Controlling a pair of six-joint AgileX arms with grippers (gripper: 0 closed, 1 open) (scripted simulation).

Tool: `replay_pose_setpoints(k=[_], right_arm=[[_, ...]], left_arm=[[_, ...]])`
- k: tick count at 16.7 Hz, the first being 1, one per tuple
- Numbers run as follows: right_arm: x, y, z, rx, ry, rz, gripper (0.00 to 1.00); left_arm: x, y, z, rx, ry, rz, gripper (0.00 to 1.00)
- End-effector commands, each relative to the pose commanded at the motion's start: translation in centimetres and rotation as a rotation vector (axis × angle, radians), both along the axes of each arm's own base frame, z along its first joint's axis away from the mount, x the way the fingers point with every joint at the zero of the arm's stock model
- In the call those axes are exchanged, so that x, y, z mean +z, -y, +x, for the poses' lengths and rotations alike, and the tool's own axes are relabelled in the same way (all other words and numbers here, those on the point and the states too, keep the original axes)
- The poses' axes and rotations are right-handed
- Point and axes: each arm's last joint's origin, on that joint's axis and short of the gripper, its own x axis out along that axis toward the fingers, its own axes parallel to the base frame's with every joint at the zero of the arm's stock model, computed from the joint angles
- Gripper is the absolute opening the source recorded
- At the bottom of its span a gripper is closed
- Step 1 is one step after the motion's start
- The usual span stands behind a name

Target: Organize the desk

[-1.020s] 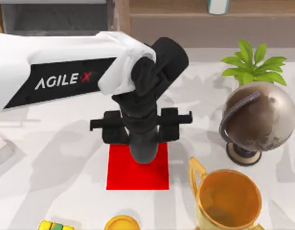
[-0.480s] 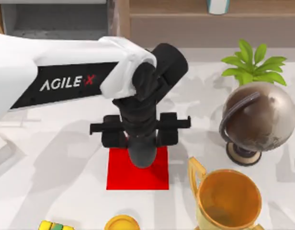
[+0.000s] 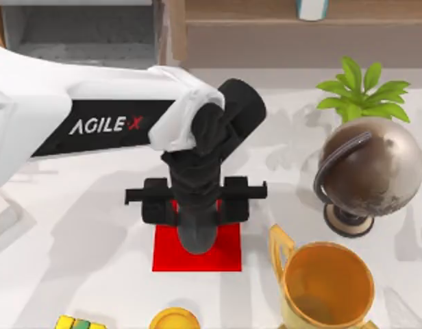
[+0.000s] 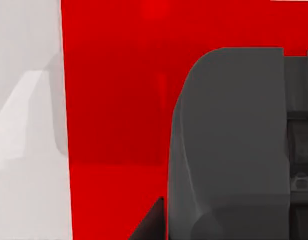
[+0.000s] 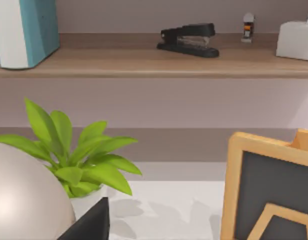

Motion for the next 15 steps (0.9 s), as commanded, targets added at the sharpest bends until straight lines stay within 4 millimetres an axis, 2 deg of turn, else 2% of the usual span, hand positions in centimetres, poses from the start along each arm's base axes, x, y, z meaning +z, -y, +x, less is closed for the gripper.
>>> replay_pose_setpoints(k=[13,15], right_arm=[[0.0,0.0,0.0,0.0,0.0,0.0,1.0],[0.0,0.0,0.0,0.0,0.0,0.0,1.0]], left_arm=[[0.0,0.0,0.0,0.0,0.0,0.0,0.98],[0.0,0.0,0.0,0.0,0.0,0.0,1.0]])
